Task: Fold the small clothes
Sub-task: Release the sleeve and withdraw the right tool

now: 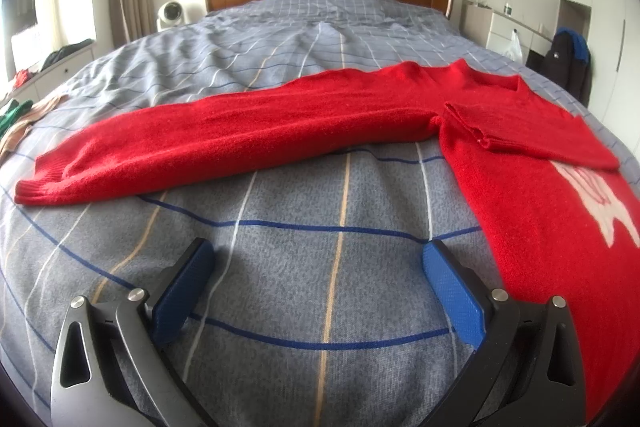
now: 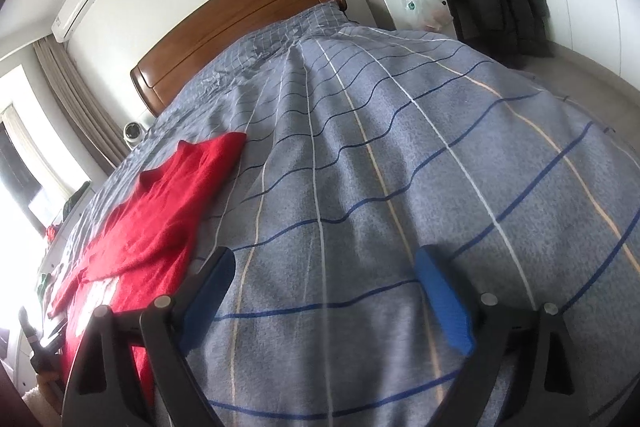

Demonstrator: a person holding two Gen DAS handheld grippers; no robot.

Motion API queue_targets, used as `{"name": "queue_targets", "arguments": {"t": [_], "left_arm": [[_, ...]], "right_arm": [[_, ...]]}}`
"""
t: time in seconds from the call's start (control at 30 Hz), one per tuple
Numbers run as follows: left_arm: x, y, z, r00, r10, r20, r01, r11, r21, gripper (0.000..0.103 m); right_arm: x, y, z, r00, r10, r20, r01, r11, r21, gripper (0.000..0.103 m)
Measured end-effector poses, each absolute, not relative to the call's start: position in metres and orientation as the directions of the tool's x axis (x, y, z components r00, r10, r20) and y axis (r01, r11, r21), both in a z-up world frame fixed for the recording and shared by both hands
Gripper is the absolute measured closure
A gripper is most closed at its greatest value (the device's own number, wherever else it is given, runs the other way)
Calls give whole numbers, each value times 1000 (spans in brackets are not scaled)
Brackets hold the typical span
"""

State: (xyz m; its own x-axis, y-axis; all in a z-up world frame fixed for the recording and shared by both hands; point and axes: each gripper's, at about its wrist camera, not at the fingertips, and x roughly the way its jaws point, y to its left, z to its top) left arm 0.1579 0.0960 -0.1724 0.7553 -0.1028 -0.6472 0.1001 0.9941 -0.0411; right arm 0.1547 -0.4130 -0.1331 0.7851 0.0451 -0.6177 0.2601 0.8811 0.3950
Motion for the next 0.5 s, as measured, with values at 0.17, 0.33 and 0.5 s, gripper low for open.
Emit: {"name": "queue_targets", "arguments": {"t": [0.17, 0.33, 0.5], "left_arm": [[158, 96, -172, 755, -103, -647, 100, 994, -41, 0], [158, 96, -172, 756, -104, -646, 101, 994, -42, 0], [157, 96, -173, 755, -102, -647, 100, 994, -40, 0]], "right_arm": [[155, -410, -132, 771, 35, -636, 271, 886, 377, 12], [150, -395, -112, 754, 15, -657, 277, 900, 338, 12], [134, -367, -94, 791, 61, -609, 165, 937, 309, 12]]}}
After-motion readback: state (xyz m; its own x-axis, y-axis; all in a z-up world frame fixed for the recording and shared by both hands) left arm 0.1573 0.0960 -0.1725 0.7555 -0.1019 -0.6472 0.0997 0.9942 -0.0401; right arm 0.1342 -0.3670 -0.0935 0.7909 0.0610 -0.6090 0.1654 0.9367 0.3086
